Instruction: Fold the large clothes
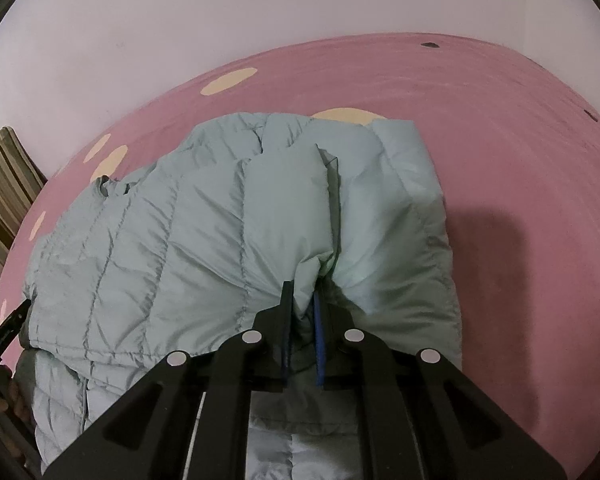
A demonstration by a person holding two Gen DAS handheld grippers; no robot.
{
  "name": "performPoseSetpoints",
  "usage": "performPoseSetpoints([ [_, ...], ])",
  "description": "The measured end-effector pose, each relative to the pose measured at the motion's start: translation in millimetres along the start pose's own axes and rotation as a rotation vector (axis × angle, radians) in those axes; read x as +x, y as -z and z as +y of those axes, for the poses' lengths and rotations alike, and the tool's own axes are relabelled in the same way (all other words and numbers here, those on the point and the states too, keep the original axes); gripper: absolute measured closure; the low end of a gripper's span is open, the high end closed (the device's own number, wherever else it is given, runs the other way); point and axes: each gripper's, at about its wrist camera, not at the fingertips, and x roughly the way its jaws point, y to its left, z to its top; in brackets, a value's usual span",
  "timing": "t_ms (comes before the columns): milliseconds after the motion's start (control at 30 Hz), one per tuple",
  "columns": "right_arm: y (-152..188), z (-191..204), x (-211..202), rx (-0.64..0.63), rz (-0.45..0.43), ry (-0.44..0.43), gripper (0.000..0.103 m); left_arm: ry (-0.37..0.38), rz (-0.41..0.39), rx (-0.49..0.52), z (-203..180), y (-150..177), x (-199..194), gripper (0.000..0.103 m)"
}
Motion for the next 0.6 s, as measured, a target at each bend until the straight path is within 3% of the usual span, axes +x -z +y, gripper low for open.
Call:
performPoseSetpoints([
  [100,-5.0,0.5,-13.3,0.015,-0.004,-0.004,0.084,0.006,-0.029,0.0,1.9,-6.5,-17.2,0.033],
  [200,-15.0,8.9,-42.0,0.007,-0.086,-0.005,0.069,0.031,-0.088,-0.012,1.2,-20.5,-38.2,0.033],
  [300,-31.3,25.3,-54.5,-0.011,-0.137,-0.03,0.068,0.065,-0.118,-0.017,-8.8,-38.1,-46.1,0.033],
  [400,-44.1,44.2,-41.2,-0.042,-0.142,-0.046,0.068,0.074,-0.12,0.005,-26.7,-44.7,-39.3,0.033],
  [600,-45.7,60.6,17.7,-0.092,-0.058,0.038,0.068,0.048,-0.038,0.052,-56.3,-37.3,3.8,0.033],
])
